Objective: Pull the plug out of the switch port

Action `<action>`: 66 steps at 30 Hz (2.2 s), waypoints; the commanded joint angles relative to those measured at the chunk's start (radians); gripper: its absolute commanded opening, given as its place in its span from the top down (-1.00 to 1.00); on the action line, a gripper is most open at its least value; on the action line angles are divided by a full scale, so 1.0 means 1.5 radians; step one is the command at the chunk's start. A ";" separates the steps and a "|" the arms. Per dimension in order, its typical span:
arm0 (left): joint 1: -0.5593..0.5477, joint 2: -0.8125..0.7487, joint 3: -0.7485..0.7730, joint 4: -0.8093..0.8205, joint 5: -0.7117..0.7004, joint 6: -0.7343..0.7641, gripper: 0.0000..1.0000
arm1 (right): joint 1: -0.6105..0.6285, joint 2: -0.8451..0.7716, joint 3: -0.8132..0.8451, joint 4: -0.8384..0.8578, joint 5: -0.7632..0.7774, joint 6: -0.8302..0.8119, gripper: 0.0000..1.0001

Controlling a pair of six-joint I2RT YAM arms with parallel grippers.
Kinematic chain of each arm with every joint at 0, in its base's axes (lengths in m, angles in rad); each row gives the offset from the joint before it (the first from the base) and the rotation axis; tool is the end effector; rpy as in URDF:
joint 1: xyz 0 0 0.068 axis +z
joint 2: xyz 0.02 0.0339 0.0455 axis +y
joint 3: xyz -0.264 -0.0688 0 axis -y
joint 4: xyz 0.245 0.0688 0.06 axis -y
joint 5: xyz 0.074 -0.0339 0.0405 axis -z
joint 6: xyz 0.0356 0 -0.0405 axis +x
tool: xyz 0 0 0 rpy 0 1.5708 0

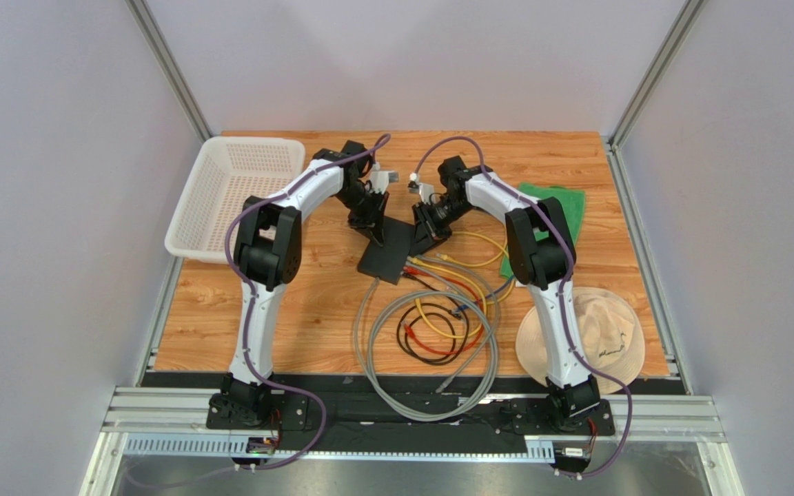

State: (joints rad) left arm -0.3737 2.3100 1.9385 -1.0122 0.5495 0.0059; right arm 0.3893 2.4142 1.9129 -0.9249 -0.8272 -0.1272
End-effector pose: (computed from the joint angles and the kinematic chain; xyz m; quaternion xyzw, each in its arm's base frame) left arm 0.4283 -0.1879 0.1730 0.2057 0.9363 -0.2820 0.0390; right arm 0.4295 0.2045 0.1268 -0.2613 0.8756 0.4061 0.0132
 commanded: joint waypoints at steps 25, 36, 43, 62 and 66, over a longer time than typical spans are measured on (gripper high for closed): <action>0.015 0.013 0.002 -0.005 -0.070 0.041 1.00 | 0.011 0.065 0.045 -0.149 0.145 -0.145 1.00; -0.021 0.039 0.017 -0.014 -0.059 0.056 1.00 | 0.009 0.074 0.079 -0.212 0.101 -0.201 1.00; -0.009 0.045 0.039 -0.021 -0.064 0.055 1.00 | -0.001 0.085 0.086 -0.215 0.109 -0.191 1.00; 0.023 0.047 0.058 -0.031 -0.019 0.042 1.00 | -0.048 -0.087 0.117 -0.206 0.216 -0.257 1.00; 0.026 0.041 0.065 -0.037 -0.013 0.044 1.00 | -0.100 -0.096 0.160 -0.199 0.278 -0.282 1.00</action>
State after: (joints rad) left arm -0.3443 2.3470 2.0052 -1.0676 0.5671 0.0494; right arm 0.3275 2.3463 2.0731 -1.2457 -0.5465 -0.4751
